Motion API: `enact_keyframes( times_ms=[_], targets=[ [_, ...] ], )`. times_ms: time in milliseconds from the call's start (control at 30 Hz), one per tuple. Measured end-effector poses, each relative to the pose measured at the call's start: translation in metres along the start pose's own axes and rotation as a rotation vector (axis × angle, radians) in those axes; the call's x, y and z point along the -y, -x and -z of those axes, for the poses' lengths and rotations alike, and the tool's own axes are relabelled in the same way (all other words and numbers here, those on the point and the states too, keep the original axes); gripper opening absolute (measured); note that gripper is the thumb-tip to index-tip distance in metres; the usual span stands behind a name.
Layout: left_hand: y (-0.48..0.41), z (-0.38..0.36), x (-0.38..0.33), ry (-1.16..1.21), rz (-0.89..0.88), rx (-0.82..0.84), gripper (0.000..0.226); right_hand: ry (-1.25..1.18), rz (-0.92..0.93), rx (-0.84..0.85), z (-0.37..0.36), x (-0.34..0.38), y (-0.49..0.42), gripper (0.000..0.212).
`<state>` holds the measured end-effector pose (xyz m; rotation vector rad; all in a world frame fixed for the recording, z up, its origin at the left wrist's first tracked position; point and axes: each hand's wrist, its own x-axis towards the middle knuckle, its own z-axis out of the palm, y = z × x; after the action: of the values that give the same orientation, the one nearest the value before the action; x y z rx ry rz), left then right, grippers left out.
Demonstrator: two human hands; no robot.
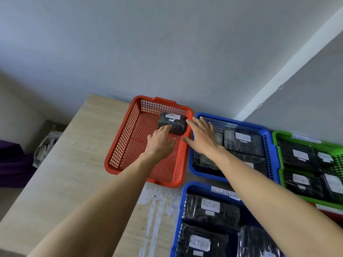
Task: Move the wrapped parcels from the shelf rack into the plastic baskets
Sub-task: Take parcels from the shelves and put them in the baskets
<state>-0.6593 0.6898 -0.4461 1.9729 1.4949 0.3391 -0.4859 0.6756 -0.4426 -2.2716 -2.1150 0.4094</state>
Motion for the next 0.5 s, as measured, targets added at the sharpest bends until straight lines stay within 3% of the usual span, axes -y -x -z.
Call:
enact_keyframes(
  times_ms=[233, 500],
  targets=[
    [0.067, -0.014, -0.065, -0.073, -0.109, -0.048, 0.054, -0.087, -0.001, 0.053, 0.031, -0.058, 0.084, 0.075],
    [0.169, -0.051, -0.162, -0.202, -0.218, -0.126, 0.051, -0.134, 0.118, 0.122, 0.067, -0.151, 0.207, 0.070]
  ],
)
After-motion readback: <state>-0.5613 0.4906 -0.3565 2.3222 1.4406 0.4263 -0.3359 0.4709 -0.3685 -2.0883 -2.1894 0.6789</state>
